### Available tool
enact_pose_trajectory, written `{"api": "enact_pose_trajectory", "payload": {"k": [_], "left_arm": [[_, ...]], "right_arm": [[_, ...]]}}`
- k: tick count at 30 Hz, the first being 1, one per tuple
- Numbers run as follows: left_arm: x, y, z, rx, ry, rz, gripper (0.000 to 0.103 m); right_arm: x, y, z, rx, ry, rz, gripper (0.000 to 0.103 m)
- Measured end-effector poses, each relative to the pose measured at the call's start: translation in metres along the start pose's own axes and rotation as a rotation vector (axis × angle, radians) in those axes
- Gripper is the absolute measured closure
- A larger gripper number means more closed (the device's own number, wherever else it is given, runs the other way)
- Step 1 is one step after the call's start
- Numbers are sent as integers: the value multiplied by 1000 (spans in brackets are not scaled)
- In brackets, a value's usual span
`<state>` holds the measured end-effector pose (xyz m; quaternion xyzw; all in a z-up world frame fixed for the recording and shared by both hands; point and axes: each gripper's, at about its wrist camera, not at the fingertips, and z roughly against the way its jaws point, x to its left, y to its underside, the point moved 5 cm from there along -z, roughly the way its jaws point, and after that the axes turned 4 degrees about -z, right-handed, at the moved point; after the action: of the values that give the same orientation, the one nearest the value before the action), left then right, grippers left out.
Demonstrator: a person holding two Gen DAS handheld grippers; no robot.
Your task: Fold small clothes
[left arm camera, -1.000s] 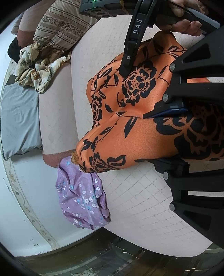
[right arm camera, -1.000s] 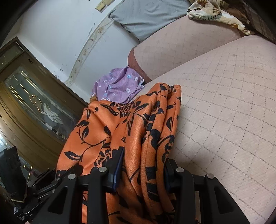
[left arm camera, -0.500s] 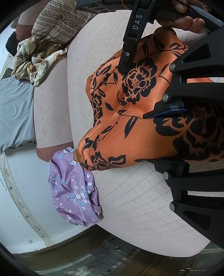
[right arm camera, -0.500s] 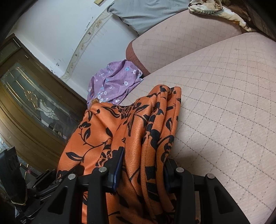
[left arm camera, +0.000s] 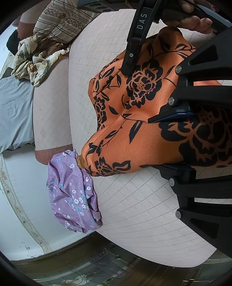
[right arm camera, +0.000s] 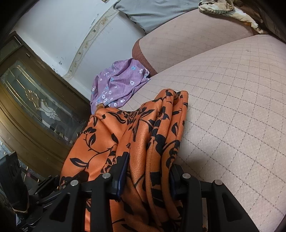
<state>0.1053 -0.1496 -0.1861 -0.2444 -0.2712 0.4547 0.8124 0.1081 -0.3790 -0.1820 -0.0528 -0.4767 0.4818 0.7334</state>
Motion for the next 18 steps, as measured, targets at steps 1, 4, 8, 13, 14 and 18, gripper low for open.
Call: {"api": "enact_pose_trajectory", "payload": {"k": [1, 4, 8, 13, 14, 18], "left_arm": [[0, 0, 0, 0, 1, 0, 62], [0, 0, 1, 0, 0, -1, 62], [0, 3, 3, 6, 8, -2, 62], [0, 11, 5, 19, 20, 2, 62], [0, 13, 5, 22, 21, 1, 62], [0, 28, 7, 42, 32, 8, 62]], "right_arm": [[0, 0, 0, 2, 0, 2, 62], [1, 1, 0, 4, -2, 5, 62], [1, 4, 1, 11, 4, 4, 62], [0, 8, 3, 25, 16, 2, 62], [0, 9, 4, 27, 22, 0, 62], [0, 12, 6, 32, 40, 2, 62]]}}
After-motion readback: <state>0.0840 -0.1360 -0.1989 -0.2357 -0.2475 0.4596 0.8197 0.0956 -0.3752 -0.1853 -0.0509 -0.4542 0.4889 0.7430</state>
